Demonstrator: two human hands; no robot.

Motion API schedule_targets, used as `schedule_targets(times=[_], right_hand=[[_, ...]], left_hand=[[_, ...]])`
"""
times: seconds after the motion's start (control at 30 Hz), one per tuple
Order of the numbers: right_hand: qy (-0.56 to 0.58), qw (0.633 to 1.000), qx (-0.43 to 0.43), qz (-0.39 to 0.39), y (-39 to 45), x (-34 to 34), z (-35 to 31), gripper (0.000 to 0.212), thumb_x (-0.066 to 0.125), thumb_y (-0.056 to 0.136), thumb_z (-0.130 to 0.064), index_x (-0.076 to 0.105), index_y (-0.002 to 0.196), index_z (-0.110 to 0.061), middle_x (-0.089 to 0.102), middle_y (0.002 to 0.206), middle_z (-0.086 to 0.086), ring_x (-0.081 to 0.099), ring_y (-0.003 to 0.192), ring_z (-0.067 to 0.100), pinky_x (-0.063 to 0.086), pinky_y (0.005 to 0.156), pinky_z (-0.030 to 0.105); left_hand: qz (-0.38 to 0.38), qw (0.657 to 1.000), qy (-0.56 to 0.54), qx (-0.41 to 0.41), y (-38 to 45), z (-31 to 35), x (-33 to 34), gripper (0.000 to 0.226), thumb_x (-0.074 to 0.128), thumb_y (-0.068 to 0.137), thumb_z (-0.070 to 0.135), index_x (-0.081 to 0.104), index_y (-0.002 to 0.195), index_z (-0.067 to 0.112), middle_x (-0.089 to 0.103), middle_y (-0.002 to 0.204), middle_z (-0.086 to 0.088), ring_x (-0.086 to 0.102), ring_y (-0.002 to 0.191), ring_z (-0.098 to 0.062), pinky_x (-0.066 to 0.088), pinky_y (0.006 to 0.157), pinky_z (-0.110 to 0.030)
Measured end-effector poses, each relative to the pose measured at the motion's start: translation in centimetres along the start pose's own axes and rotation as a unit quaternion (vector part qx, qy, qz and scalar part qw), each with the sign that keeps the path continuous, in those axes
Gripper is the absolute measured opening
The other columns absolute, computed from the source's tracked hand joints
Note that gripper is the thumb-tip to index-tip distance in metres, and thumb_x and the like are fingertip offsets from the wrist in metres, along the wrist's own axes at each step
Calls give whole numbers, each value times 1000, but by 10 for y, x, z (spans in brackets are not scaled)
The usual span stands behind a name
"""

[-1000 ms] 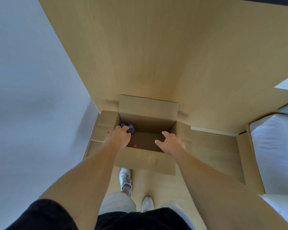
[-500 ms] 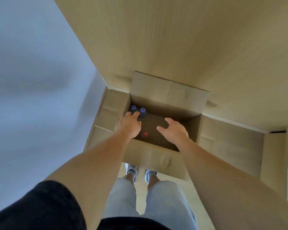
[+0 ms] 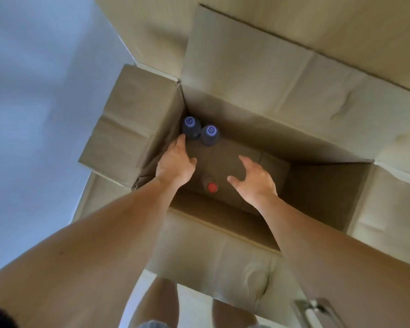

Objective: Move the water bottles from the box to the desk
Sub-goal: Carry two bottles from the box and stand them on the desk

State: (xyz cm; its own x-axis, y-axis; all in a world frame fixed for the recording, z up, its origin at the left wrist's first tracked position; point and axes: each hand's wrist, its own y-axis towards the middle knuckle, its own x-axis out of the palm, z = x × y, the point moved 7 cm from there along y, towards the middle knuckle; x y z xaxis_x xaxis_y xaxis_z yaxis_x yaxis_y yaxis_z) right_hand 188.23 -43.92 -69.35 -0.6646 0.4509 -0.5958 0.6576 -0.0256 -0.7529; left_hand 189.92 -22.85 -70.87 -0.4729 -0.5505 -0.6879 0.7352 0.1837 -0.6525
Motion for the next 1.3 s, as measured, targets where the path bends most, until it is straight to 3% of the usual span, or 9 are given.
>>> schedule_targets(times=[0.27,0.53,0.63,0.8,1.1,1.23,1.3], right_hand=[[52,995,-73,43,121,52,-9,82,69,92,-30,21,158,-32,36,159,4,38,143,26,34,114,34],[84,979,-150,106,171,57,-31,73,76,85,-29,41,149,-31,54,138,11,53,126,30,45,103,36],[91,976,-148,134,172,55,-38,64,76,84,-39,48,140,-29,59,129,10,57,118,30,49,93,36],[82,971,-152,163,169,54,-51,47,69,91,-31,51,132,-18,62,118,13,60,107,33,48,80,37],[93,972,-110,184,151,42,10,39,67,94,-26,55,128,-12,66,120,12,63,110,31,45,81,29],[89,976,-70,185,137,37,44,35,66,95,-27,54,125,-13,66,118,11,63,108,30,44,79,30],[87,977,-55,185,133,35,58,33,65,95,-28,54,123,-14,66,118,10,64,108,30,51,82,36]], left_hand=[[56,993,-99,-19,96,-26,57,76,64,96,22,22,159,22,36,159,-6,34,146,-25,29,116,-35],[164,965,-201,-31,125,-38,71,59,66,93,22,43,148,21,66,130,-10,62,122,-28,50,102,-45],[183,961,-204,-19,124,-38,70,56,67,92,23,46,145,19,67,128,-11,63,120,-29,51,100,-45],[200,961,-192,-19,122,-31,64,51,67,93,25,50,140,14,67,129,-11,62,121,-30,51,100,-42],[214,961,-151,-86,124,-6,57,58,65,95,41,46,137,5,61,131,-18,56,124,-35,47,97,-40],[227,962,-140,-63,126,-4,53,46,64,96,32,51,132,8,64,128,-17,58,122,-34,48,97,-39],[226,965,-132,-33,125,-6,51,42,66,94,32,54,127,8,66,125,-15,61,119,-33,51,96,-40]])
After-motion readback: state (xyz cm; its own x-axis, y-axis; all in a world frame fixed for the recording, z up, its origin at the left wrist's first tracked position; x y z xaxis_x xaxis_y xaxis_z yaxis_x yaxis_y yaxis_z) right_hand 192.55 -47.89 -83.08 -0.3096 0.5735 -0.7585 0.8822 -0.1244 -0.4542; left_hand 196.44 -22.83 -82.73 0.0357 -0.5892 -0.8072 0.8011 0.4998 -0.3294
